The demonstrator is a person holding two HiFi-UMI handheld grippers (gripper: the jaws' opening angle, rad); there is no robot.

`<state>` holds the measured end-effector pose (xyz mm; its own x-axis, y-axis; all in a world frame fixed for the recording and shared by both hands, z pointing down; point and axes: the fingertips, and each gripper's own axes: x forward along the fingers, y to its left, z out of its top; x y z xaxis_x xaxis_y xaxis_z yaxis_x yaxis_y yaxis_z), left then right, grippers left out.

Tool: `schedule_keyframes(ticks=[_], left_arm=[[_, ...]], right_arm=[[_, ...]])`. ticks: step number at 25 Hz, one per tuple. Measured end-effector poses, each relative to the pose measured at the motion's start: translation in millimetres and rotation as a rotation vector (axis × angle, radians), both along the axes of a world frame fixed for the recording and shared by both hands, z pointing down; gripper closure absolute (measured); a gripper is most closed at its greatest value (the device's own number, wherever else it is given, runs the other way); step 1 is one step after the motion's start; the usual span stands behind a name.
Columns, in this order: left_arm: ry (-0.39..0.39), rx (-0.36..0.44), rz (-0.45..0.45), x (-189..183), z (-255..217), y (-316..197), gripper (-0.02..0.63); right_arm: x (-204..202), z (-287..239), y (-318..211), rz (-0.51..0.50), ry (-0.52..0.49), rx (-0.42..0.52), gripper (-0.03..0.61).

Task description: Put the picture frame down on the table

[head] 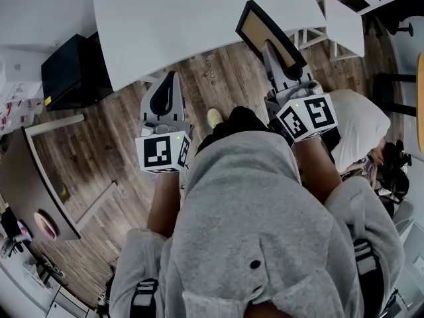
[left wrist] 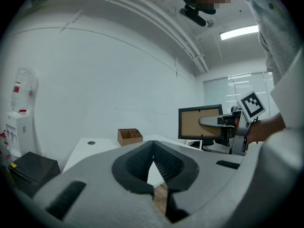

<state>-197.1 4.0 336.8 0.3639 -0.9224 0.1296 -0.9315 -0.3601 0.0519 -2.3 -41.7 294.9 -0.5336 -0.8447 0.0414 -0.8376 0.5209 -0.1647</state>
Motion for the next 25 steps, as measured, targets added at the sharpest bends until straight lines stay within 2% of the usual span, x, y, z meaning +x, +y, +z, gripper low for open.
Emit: schedule_keyframes(ticks=[12,25], left_arm=[[0.009,0.024,-0.022,-4,-5,-6,0.592],[-0.027,-0.005,-0.048,-4,-4,-51,0.593]], right_arm=[[-3,-9,-10,-0.008,0.018,0.033,0.548],[6,-4,-67,-0.023,0.013,0.030,0.548]])
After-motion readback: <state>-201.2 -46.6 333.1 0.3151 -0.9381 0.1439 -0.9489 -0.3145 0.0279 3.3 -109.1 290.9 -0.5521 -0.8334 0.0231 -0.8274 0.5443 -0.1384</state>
